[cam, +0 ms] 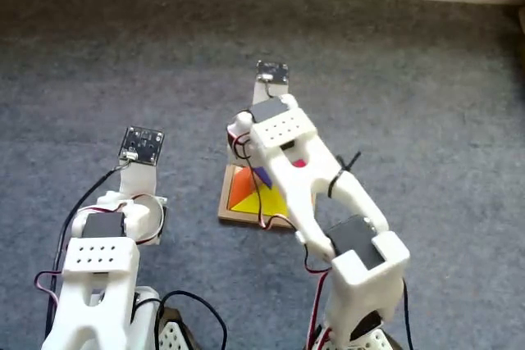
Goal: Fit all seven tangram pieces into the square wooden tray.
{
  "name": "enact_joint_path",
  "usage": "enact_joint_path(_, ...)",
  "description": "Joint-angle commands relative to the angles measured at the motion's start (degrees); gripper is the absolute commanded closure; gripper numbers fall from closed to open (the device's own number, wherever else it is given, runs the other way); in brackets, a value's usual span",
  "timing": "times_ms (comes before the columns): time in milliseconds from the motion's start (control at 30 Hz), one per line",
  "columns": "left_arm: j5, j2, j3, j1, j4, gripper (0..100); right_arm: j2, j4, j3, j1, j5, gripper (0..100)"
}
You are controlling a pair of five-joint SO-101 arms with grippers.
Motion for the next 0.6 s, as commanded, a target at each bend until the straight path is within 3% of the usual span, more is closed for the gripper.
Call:
enact_joint_path(0, -0.5, -0.8, -0.2, -1.0, -0.6, 90, 2.1, -1.8, -6.5, -1.0, -8.4, 87.5)
enact_joint_path(367, -0.5, -0.8, -0.2, -1.0, -0.6, 90, 11.3, -1.5, -19.3, -0.9, -31.5, 87.4)
enact_joint_path(567, -0.5, -0.8, -0.2, -1.0, -0.6, 90, 11.6, -1.7, -20.1, -0.9, -35.0, 87.1)
